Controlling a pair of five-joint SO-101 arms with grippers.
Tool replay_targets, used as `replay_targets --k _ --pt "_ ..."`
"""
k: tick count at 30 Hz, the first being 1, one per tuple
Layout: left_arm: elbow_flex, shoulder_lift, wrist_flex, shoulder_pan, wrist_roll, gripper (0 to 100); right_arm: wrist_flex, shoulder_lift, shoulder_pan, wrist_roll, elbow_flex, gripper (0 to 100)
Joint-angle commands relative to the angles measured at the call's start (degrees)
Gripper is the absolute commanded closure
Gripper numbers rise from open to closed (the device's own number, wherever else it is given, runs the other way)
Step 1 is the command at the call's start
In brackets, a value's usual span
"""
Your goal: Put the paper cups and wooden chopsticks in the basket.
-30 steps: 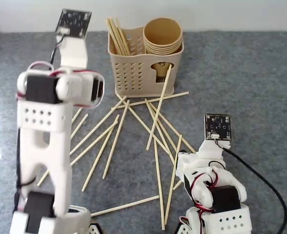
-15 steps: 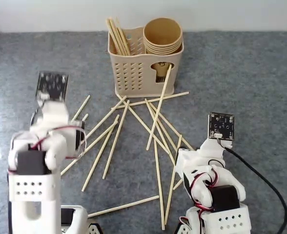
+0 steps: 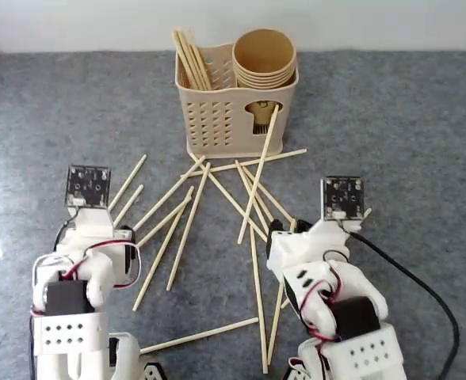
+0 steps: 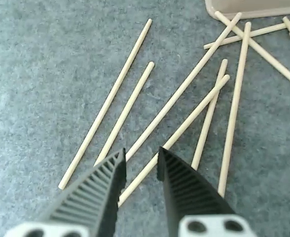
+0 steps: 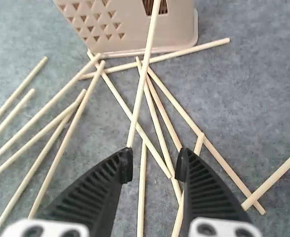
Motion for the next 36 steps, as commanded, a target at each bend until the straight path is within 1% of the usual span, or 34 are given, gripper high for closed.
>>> replay_targets --k 1,8,12,15,23,30,32,35,36 --pt "2.15 -3.87 -2.55 -0.35 -0.53 90 -3.74 10.77 -0.31 -0.44 -4.48 83.8" --pt "8.84 -11.78 -3.78 -0.35 -0.62 90 -4.62 33.1 -0.13 -0.62 -19.96 83.8" --pt "11.3 -17.05 -3.34 -0.35 -2.46 90 -12.26 41.45 0.92 -0.35 -24.09 83.8" --pt "13.32 -20.66 -3.34 -0.09 -3.25 90 -18.33 46.55 1.1 -0.26 -25.49 83.8" --pt "14.73 -27.34 -0.18 0.0 -3.43 90 -26.77 55.78 -0.48 -0.44 -28.75 83.8" --pt "15.43 -28.84 0.0 0.0 -4.57 90 -27.82 64.66 0.04 -0.44 -36.04 84.1" --pt "15.87 -29.19 0.0 0.0 -4.57 90 -27.74 67.82 1.1 -0.44 -38.68 88.0" --pt "15.96 -29.19 0.0 0.0 -4.57 90 -27.56 71.78 2.68 -0.44 -42.2 97.8" --pt "16.04 -29.19 0.0 0.0 -4.57 90 -27.56 72.75 3.03 -0.35 -42.9 99.5"
